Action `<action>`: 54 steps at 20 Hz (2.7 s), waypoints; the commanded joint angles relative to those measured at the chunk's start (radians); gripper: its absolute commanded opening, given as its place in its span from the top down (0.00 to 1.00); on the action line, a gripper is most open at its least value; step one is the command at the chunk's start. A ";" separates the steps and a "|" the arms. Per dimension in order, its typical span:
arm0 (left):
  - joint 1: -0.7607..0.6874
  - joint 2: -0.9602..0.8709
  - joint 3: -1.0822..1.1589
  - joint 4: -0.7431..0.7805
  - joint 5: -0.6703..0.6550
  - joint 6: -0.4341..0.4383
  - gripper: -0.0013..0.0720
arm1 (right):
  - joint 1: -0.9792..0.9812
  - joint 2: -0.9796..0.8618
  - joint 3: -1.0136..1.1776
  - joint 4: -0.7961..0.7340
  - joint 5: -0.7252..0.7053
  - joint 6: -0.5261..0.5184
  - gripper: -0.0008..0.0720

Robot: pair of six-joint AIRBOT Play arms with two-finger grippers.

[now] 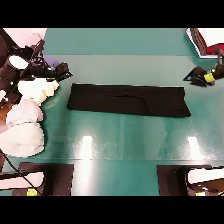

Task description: Fold the shirts.

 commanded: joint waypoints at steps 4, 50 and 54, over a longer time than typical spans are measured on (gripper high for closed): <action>-0.058 -0.002 0.028 -0.030 -0.166 0.041 0.95 | -0.192 -0.039 -0.205 0.104 0.056 -0.149 0.03; -0.469 -0.666 0.671 0.006 -0.212 -0.084 0.95 | 0.540 -0.042 0.427 0.393 0.139 -0.024 0.97; -0.381 -0.570 0.681 0.094 -0.246 -0.082 0.95 | 0.553 -0.045 0.428 0.391 0.095 -0.025 0.97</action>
